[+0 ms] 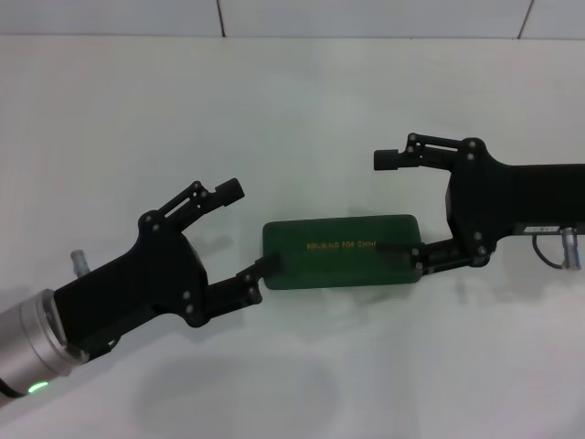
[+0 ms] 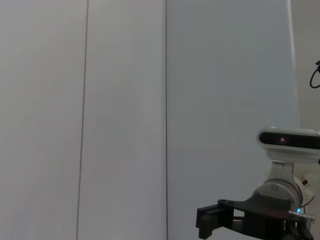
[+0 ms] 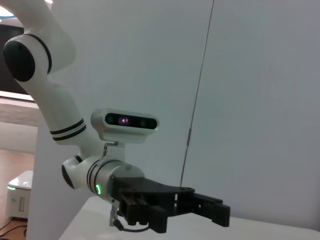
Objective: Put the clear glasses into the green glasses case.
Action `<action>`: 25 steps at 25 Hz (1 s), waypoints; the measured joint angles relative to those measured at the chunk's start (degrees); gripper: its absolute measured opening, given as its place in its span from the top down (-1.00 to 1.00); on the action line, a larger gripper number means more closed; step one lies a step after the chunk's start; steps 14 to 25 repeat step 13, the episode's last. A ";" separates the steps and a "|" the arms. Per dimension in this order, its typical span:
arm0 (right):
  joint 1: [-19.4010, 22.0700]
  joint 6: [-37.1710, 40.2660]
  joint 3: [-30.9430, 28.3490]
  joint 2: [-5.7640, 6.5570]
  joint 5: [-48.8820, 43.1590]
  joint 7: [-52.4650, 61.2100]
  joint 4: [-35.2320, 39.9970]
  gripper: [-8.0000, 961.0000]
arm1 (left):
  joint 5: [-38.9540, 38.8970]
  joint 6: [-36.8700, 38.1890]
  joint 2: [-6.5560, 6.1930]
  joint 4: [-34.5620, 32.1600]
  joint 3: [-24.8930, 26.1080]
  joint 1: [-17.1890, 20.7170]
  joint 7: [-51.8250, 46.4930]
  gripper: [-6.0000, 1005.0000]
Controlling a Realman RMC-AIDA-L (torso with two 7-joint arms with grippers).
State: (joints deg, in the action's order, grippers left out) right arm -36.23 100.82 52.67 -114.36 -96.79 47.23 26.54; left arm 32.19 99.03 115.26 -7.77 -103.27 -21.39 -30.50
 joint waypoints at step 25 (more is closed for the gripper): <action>0.51 -1.24 -0.53 0.01 -0.11 -0.27 0.00 -0.85 | 0.27 0.14 -0.40 -0.05 0.43 -0.41 0.11 -0.74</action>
